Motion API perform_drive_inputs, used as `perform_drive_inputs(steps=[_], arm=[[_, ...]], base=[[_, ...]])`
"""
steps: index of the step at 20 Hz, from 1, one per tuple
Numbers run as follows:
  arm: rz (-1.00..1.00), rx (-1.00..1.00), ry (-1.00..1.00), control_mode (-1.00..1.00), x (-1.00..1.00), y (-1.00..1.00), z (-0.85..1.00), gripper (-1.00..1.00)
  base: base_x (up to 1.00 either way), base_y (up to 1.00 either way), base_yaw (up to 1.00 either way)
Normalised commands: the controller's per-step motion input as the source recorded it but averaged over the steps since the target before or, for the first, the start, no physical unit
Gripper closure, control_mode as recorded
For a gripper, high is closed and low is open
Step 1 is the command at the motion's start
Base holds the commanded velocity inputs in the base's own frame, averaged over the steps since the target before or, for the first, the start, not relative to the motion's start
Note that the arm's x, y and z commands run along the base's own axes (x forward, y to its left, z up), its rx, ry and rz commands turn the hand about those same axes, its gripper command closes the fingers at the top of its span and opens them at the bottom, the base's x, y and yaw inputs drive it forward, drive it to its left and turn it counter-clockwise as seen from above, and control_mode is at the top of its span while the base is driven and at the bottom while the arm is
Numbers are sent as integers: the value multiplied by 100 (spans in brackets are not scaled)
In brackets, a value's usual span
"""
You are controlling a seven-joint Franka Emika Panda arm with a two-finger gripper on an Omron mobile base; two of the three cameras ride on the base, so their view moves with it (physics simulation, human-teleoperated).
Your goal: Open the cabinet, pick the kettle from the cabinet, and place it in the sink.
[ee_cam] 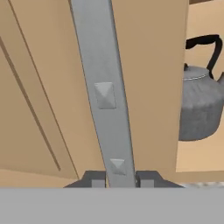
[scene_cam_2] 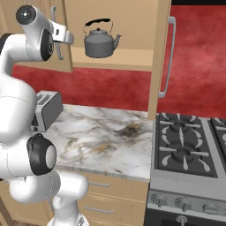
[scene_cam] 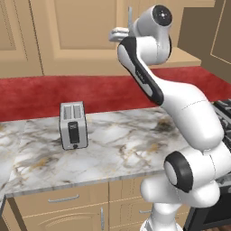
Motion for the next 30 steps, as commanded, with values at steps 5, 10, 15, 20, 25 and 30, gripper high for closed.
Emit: perform_drive_inputs(steps=[5, 10, 15, 20, 25, 30], arm=[[0, 0, -3, -100, -44, 31, 4, 100], [0, 0, 0, -100, -41, 32, 6, 100], [-1, 0, 0, -100, -46, 33, 2, 100], [-3, 0, 0, -100, -43, 40, 0, 100], [-3, 0, 0, -100, -45, 44, 0, 100], [-5, 0, 0, -100, -38, 50, 0, 100]], base=[[0, 0, 0], [0, 0, 0], [0, 0, 0], [0, 0, 0], [0, 0, 0], [0, 0, 0]])
